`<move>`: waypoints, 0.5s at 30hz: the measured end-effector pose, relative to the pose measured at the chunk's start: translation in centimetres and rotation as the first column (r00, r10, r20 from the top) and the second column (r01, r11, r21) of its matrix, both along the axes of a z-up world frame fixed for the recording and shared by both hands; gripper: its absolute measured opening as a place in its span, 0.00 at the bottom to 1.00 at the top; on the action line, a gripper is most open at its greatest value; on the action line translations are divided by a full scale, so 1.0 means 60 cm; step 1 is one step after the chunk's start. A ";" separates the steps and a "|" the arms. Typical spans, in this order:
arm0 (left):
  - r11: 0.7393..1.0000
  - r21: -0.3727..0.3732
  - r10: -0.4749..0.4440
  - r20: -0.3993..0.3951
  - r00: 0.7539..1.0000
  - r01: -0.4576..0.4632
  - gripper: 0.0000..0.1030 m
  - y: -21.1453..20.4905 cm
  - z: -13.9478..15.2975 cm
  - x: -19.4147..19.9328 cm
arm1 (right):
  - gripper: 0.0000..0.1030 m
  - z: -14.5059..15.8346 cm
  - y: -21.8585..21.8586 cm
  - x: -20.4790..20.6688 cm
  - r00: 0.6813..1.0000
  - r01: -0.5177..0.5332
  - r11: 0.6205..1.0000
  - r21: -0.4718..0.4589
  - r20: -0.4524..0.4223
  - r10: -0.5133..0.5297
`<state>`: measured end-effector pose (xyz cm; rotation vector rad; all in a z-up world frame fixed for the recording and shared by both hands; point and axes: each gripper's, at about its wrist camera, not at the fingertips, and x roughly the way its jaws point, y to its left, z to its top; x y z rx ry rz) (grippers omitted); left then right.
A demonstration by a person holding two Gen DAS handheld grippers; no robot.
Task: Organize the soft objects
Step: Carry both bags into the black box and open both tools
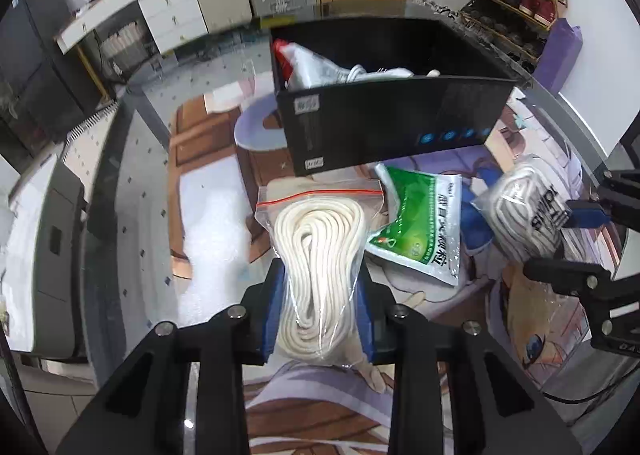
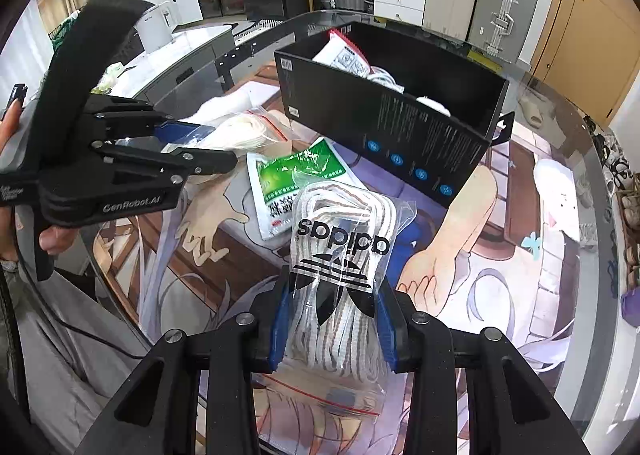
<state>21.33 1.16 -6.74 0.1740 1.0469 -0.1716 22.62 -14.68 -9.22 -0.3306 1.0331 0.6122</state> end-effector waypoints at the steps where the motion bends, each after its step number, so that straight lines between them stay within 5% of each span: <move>1: 1.000 0.003 -0.012 0.011 1.000 0.012 0.30 -0.005 0.006 -0.006 | 0.36 0.001 0.000 -0.001 1.000 0.000 1.000 0.002 0.002 0.000; 15: 0.996 -0.003 -0.088 0.065 0.994 0.089 0.30 -0.046 0.043 -0.037 | 0.36 0.023 -0.003 -0.007 1.000 -0.003 1.000 0.026 0.025 0.003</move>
